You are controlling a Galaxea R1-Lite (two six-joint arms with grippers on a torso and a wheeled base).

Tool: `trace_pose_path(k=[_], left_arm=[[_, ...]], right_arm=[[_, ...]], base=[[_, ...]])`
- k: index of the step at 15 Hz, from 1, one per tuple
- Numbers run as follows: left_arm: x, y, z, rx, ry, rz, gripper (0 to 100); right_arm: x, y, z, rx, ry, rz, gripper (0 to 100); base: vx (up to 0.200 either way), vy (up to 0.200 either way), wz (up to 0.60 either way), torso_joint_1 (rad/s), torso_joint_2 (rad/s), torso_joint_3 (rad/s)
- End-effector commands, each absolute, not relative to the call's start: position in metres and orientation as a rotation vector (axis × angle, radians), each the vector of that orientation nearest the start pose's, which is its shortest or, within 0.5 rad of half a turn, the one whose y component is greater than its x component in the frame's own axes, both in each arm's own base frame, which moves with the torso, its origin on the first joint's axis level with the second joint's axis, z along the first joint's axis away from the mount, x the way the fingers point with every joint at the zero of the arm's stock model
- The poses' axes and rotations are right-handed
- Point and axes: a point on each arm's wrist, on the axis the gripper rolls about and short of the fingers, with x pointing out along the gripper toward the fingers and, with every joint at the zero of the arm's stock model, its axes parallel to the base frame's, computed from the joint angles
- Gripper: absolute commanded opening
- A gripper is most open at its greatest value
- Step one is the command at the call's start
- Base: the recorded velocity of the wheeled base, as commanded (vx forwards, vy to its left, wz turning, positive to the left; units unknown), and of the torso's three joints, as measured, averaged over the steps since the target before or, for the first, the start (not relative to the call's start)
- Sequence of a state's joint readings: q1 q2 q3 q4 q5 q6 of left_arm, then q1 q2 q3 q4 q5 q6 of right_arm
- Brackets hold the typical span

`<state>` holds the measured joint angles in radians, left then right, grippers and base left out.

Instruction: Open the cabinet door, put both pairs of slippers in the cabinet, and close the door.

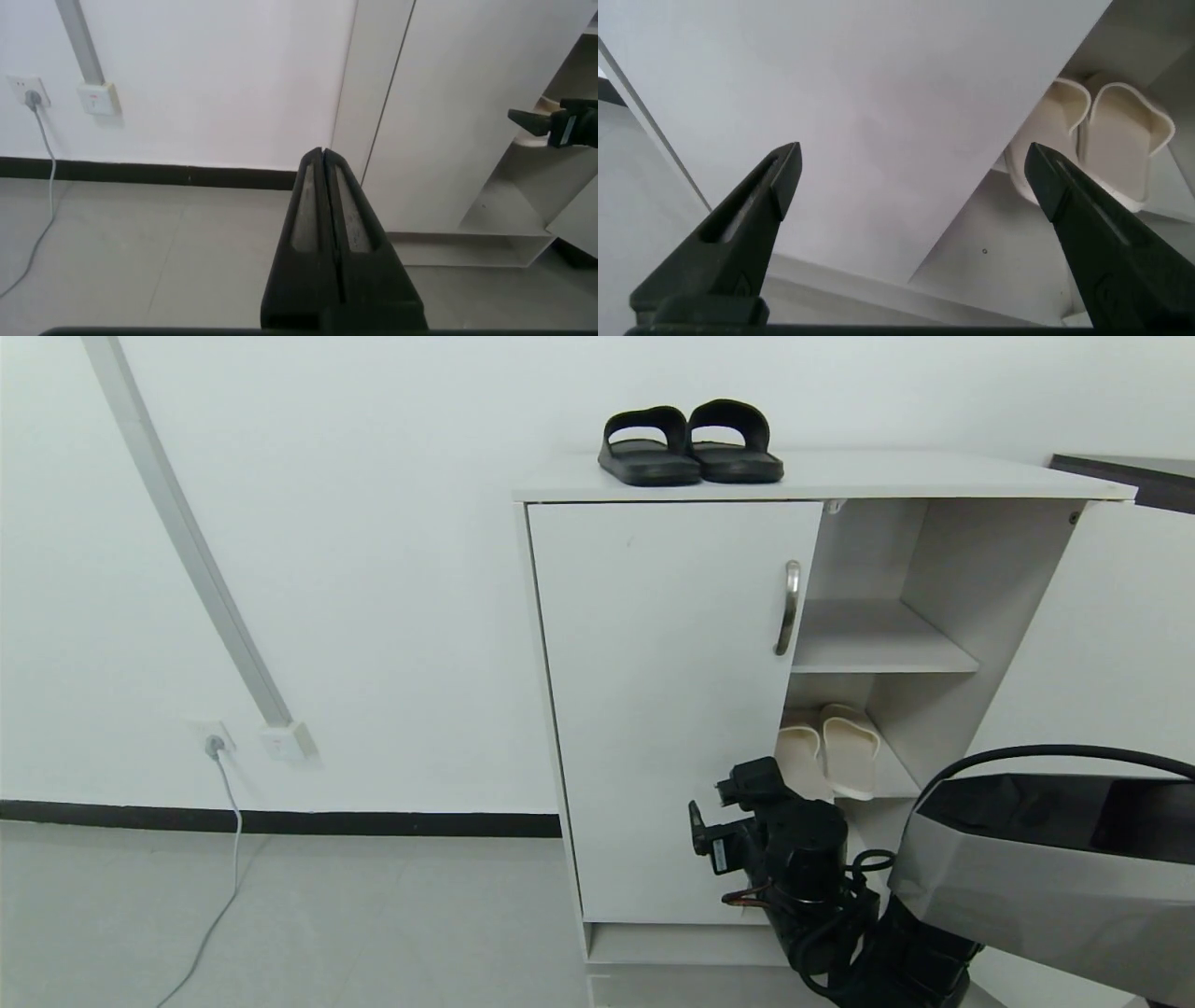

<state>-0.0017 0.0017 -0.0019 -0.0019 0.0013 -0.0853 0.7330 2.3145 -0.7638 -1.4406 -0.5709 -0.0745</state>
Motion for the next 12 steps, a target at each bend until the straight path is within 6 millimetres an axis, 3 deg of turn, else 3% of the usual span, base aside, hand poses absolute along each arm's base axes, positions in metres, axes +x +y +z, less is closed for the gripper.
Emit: trace_pose_path(k=[1, 5, 12], left_arm=[[-0.0228, 0.0001, 0.0763, -0.086, -0.003, 0.0, 0], [-0.0228, 0.0001, 0.0763, -0.086, -0.003, 0.0, 0], [-0.0229, 0.0001, 0.0767, -0.086, -0.005, 0.0, 0]], right_arm=[[0.2892, 0.2465, 0.037, -0.143, 0.08, 0.17, 100], [0.2887, 0.2468, 0.0362, -0.145, 0.082, 0.172, 100], [0.2877, 0.2475, 0.0359, -0.146, 0.083, 0.174, 100]], base=[[0.0, 0.0, 0.0, 0.017, -0.1, -0.105], [0.0, 0.0, 0.0, 0.03, -0.34, -0.305], [0.0, 0.0, 0.0, 0.111, -0.45, -0.342]])
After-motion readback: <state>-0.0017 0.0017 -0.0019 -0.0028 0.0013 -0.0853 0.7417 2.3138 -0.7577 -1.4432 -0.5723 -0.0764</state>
